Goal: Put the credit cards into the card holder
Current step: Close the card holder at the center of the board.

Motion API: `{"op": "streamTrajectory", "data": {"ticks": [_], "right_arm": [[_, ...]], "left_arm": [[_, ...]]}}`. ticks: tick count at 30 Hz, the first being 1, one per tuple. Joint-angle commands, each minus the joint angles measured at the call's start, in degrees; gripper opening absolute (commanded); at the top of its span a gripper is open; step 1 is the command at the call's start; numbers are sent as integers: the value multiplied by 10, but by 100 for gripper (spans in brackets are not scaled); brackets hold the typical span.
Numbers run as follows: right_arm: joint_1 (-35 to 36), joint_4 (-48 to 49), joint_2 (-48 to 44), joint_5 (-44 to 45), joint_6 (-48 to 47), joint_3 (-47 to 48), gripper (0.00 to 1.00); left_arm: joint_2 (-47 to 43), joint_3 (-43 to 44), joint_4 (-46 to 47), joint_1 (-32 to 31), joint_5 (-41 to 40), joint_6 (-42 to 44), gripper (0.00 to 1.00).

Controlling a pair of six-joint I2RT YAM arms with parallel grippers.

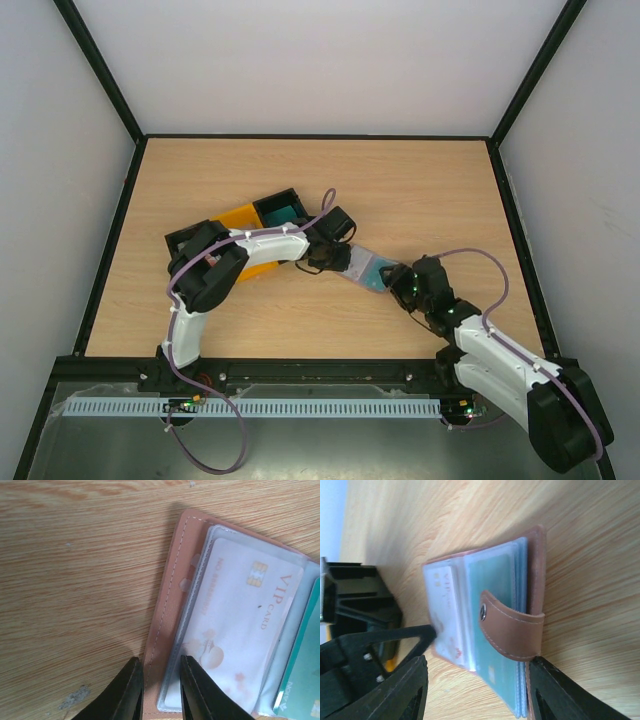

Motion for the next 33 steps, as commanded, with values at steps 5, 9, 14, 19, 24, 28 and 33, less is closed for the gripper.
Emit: {"op": "streamTrajectory", "data": {"ticks": [5,9,14,19,24,28,33], "right_arm": [[3,-139,57,89,-62,53,52],[3,-135,94,80,-81,60,50],[4,-107,142,58,-89,60,41],[3,-93,158,68,-94,67,21],[3,-115,149,83,-111,87,3],[3,-136,139,86,-123,102,2],[3,-171,122,97,-140,130,2]], "left_arm": [[23,-15,-14,-8,27,1,23],[23,-13,-13,-8,31,1,23],[24,-12,-12,-7,35,2,23],[23,-12,-12,-8,36,3,23],[21,-11,-12,-8,39,3,23],[17,-12,-9,-8,43,1,23],[15,-12,-7,-8,51,2,24]]}}
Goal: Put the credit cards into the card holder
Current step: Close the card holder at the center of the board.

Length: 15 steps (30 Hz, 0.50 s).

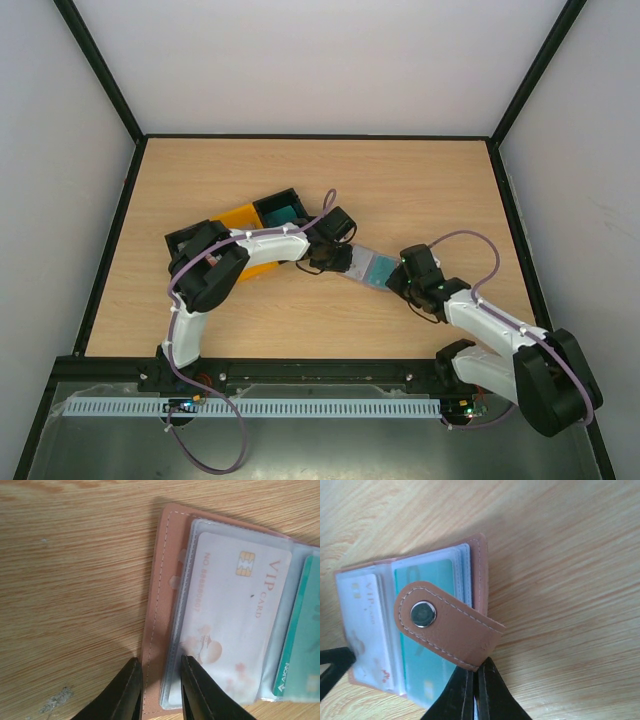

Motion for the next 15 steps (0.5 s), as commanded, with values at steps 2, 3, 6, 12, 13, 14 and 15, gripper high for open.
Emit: {"op": "streamTrajectory", "data": {"ticks": [2,3,6,12,13,14,15], "right_arm": [[3,-45,-16,8,-32,48,2],[3,-50,-16,5,-36,54,2],[3,-57,-11,-7,-51,79,2],[3,-67,19,-28,-77,121,2],[3,-67,26,-32,-82,126,2],[3,-64,32,-40,-87,131,2],[3,-60,38,-49,-90,134,2]], "left_arm": [[13,-12,-14,-7,35,2,25],[13,-13,-11,-7,40,1,25],[13,-16,-1,-7,57,1,25],[18,-15,15,-6,82,2,25],[19,-15,17,-7,85,2,25],[20,-15,19,-7,88,3,25],[21,-14,20,-7,91,2,25]]}}
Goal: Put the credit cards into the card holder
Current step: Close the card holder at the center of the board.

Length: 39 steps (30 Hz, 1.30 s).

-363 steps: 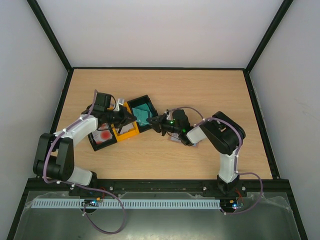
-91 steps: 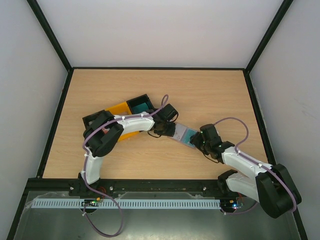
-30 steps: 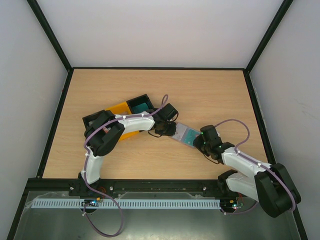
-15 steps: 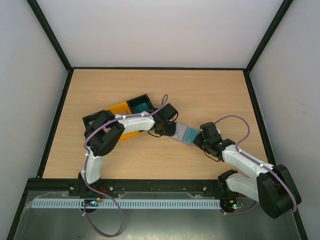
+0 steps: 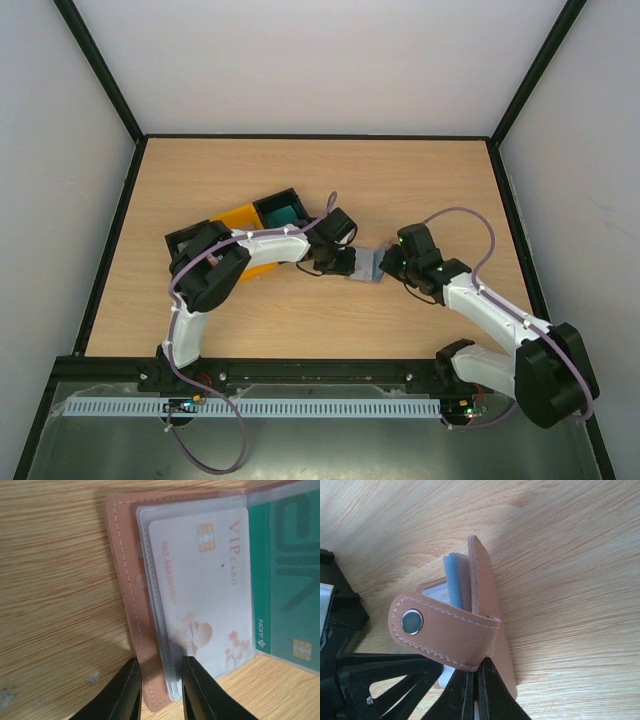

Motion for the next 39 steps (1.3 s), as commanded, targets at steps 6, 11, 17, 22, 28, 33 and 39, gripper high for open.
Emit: {"op": "streamTrajectory", "data": {"ticks": [6,11,17,22,28,33,39], "right_arm": [[2,62,63,-112,-39,8,2],[3,129,75,-171,-32,-7,7],[3,175,116,-206,-26,-19,17],[3,256,177,-228,-14,-42,20],[3,256,190,-228,-23,-32,20],[3,204,118,-211,-36,-14,28],[3,133,11,-108,-39,-12,33]], "left_arm": [[25,-7,10,-6,39,-1,25],[23,-9,17,-6,38,-6,25],[4,-22,20,-4,17,-18,25],[-71,-95,23,1,-17,-26,29],[-143,-154,29,5,-37,-35,30],[-171,-154,65,4,-15,-45,36],[-154,-119,105,0,20,-54,48]]}}
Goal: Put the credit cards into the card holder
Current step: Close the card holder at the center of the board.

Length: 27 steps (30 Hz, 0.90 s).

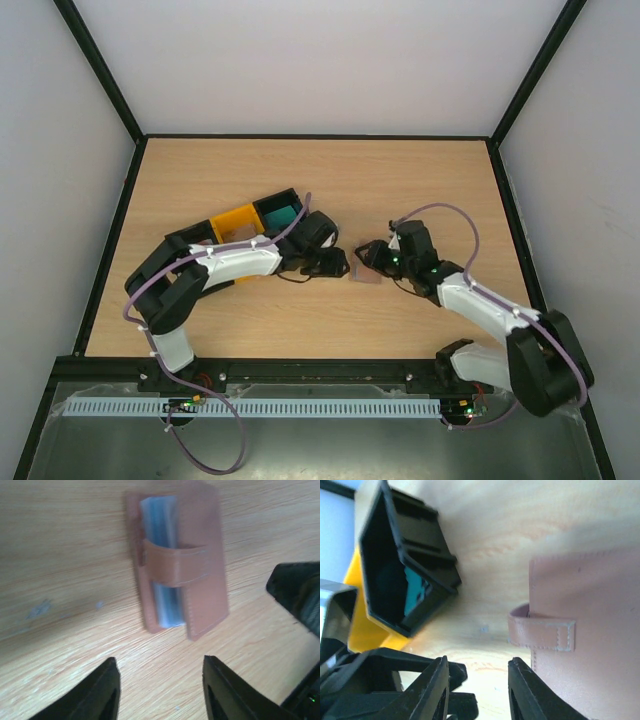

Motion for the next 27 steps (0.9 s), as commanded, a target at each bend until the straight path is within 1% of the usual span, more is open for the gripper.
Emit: {"op": "streamTrajectory", "data": {"ticks": [1,4,6,9,13,17,23,27], "right_arm": [[1,-72,-67,113,-4,10,34],[1,-113,-90,220,18,-1,35],[1,-128,-89,251,24,-8,36],[1,-128,-68,248,20,-12,37],[1,-99,-27,211,0,-12,39],[1,-82,17,177,-8,-13,38],[1,-60,34,154,-11,-27,37],[1,-39,40,131,-8,-41,37]], "left_arm": [[9,37,33,-4,23,-9,50],[8,48,34,-14,5,-14,60],[13,52,35,-18,1,-19,64],[32,57,41,-22,5,-22,67],[66,72,42,-24,1,-32,67],[92,90,37,-24,-14,-37,62],[124,101,24,-24,-19,-35,53],[132,98,7,-24,-41,-38,43]]}}
